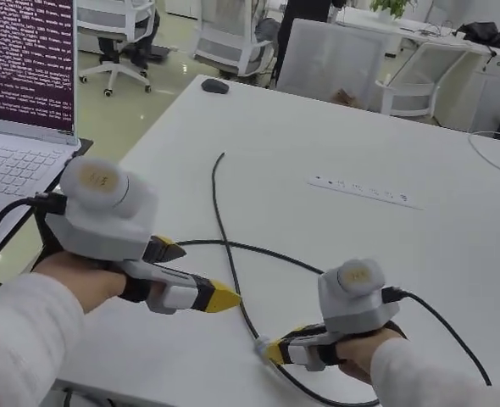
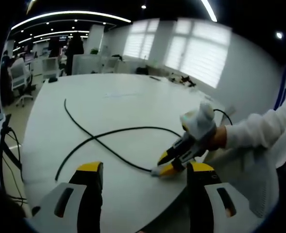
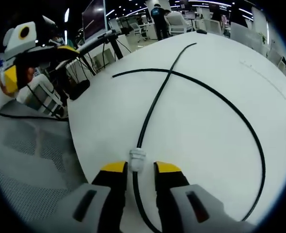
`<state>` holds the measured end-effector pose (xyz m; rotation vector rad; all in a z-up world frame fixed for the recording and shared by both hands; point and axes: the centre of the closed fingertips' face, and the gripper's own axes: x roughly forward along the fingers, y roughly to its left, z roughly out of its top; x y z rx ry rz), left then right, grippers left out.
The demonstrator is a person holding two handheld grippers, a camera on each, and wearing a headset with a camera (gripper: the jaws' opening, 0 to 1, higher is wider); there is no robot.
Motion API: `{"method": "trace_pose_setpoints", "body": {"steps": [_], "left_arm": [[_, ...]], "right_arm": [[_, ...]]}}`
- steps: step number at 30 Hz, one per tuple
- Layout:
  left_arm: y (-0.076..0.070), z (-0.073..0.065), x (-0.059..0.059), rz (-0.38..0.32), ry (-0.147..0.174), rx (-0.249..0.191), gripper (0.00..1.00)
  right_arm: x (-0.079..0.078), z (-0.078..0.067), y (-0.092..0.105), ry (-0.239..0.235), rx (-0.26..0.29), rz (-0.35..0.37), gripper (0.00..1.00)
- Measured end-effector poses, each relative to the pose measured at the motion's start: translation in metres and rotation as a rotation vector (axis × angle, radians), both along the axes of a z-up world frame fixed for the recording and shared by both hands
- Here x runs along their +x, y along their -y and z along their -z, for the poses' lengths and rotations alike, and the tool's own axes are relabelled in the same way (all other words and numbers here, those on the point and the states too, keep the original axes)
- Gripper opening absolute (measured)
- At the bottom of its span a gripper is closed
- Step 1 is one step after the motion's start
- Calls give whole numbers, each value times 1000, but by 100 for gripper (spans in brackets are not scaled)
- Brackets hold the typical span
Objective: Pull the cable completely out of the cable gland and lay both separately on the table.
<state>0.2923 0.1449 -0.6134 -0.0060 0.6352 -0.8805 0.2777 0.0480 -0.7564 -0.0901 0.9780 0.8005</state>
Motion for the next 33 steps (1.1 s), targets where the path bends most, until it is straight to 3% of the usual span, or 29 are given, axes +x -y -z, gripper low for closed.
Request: {"method": "trace_pose_setpoints", "body": {"steps": [2,3,4,7,9,27,31,33], "left_arm": [[-4,-1,2,-18,1,-8,71],[-5,-2,2,-24,-2,-16,71],[-5,-2,3,-27,-4,-19,71],[-3,0,2,-19,-9,-12,70],[-1,1,0,-7,-5,1,70],[5,1,-5,25,4,7,69],[7,-2,-5,36,18,0,69],[10,-7,-5,40,35,-22,69]], "right_arm": [[-1,4,-1,-12,0,8,23],[4,2,-6,22,33,-7,21],[1,5,-3,-8,21,22,20],[2,4,-4,-4,27,27,19],[1,5,-3,9,12,22,15],[-5,7,-5,129,-128,-122,15],[-10,8,0,74,-163,-125,14],[-10,5,4,109,-186,-170,14]]}}
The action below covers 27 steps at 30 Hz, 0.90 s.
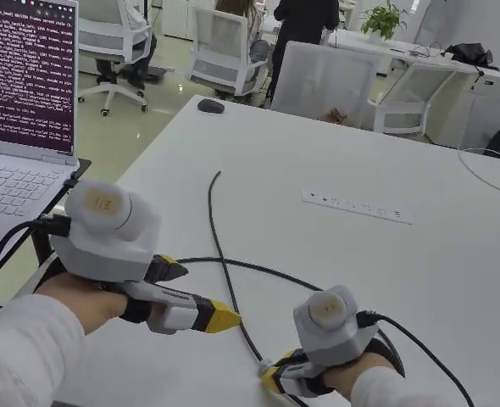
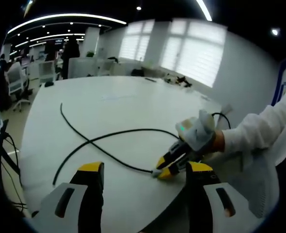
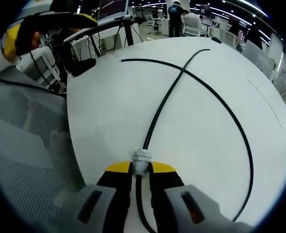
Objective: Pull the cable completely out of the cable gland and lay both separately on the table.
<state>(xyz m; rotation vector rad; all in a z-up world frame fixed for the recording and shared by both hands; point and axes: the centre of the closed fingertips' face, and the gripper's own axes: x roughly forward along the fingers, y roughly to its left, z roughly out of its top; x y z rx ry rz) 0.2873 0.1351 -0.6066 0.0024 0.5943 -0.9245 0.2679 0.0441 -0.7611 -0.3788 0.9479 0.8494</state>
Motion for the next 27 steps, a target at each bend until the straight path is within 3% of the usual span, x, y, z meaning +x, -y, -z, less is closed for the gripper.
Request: {"method": "trace_pose_setpoints", "body": {"steps": [3,4,6,9,14,18,25,27], "left_arm": [[2,-4,0,12,32,-12,67],[3,-6,0,20,45,-12,65],[5,-8,0,32,59,-14,64],[13,-14,-4,72,92,-36,62],[28,-20,-15,154,123,-56,58],[32,-26,-18,180,145,-85,55],[38,-33,-23,207,154,-120,52],[42,-39,-26,226,155,-159,52]], "right_arm": [[0,-17,-5,10,76,-19,13],[0,-27,-6,37,91,-66,13],[0,-36,-5,66,82,-112,13],[0,-60,-2,160,50,-243,13],[-4,-96,2,227,64,-297,13],[-11,-118,0,289,50,-367,13],[-30,-151,-10,357,56,-476,13],[-34,-160,-14,390,55,-517,13]]}}
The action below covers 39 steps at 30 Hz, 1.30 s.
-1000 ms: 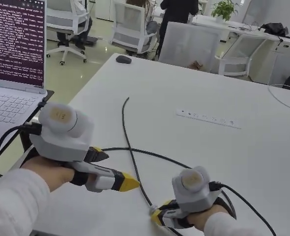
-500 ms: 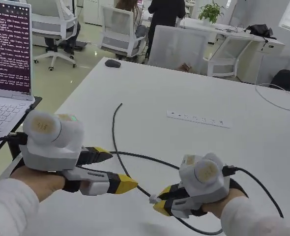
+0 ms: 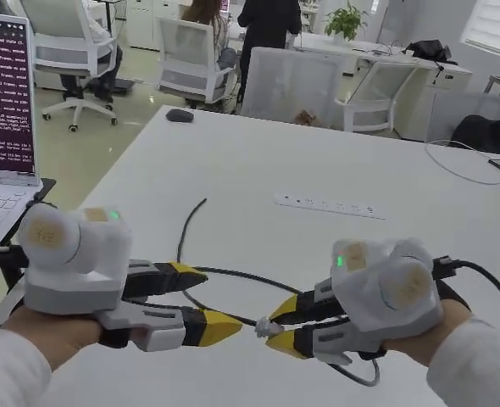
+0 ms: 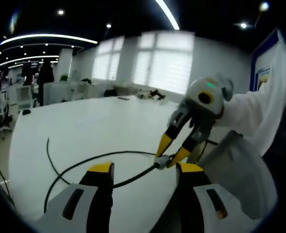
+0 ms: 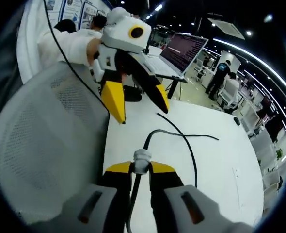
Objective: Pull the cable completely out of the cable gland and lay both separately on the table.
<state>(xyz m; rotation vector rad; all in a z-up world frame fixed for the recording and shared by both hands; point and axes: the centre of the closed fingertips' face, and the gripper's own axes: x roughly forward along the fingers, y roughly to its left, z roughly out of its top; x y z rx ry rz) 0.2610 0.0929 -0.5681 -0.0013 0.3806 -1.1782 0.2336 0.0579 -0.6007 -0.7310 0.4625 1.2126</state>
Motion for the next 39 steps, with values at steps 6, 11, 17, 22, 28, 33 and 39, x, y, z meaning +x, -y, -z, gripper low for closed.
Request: {"method": "trace_pose_setpoints", "body": {"steps": [6,11,17,22,28,33,39], "left_arm": [[12,-22,-17,90,-98,-180,49],[20,-25,-28,149,-45,-165,45],[27,-27,-43,234,15,-145,26],[32,-38,-57,307,104,-164,21],[33,-46,-63,327,149,-176,17],[32,-51,-68,337,202,-155,16],[29,-67,-67,326,207,-219,16]], "right_arm": [[-9,-28,-6,81,-25,-58,13],[-18,-42,-11,145,-57,-108,13],[-30,-49,-12,164,-63,-142,13],[-38,-59,-11,188,-49,-188,13],[-42,-66,-11,203,-28,-218,13],[-44,-72,-13,172,22,-196,14],[-42,-90,-8,-14,237,-64,18]]}}
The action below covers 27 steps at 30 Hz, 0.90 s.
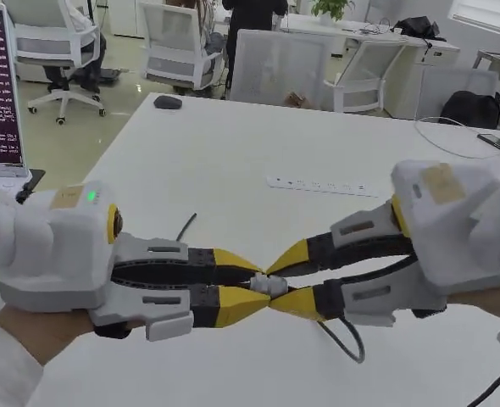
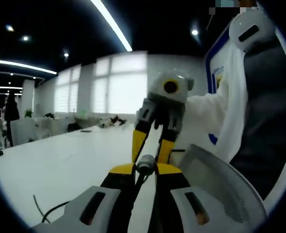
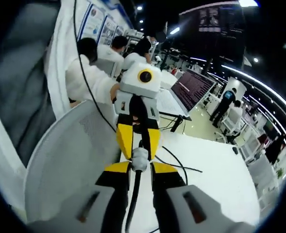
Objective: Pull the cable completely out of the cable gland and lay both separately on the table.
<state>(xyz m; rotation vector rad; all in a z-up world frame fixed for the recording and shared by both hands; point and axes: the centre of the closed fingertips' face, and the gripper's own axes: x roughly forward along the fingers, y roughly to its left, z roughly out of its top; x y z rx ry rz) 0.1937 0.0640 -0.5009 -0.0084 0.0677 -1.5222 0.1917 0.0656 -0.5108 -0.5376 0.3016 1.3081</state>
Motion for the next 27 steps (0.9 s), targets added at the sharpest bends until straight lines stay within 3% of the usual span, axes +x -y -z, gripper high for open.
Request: {"method": "trace_pose_setpoints", "body": {"steps": [1,3,5,6,8,13,16,19,20,22,23,27], "left_arm": [[-1,-2,1,-5,-3,-10,16],[-2,-8,0,7,-9,-44,16],[-1,-11,-2,16,-4,-60,16],[-1,-13,-2,19,-10,-70,16],[0,-12,-3,22,-33,-67,16],[-2,-14,-1,31,-73,-87,16],[-4,-16,0,25,-90,-100,16],[-3,-16,0,26,-104,-100,16],[-2,-16,0,25,-100,-97,16],[0,-14,0,17,-60,-88,17],[1,-15,-2,20,-20,-90,17],[1,-22,-6,33,23,-129,17]], "right_arm": [[-1,-1,2,-55,32,18,19],[-1,-8,5,-207,160,68,21],[0,-15,5,-283,266,83,20],[-1,-16,5,-315,293,92,21],[-3,-19,4,-284,330,70,22],[-10,-18,-4,-272,334,46,14],[-7,-23,-8,-207,346,33,13],[-8,-24,-8,-174,332,23,13],[-8,-22,-8,-163,320,23,12],[-8,-21,-6,-154,311,23,12],[-9,-21,-5,-159,317,21,12],[-11,-28,-3,-192,384,20,11]]}}
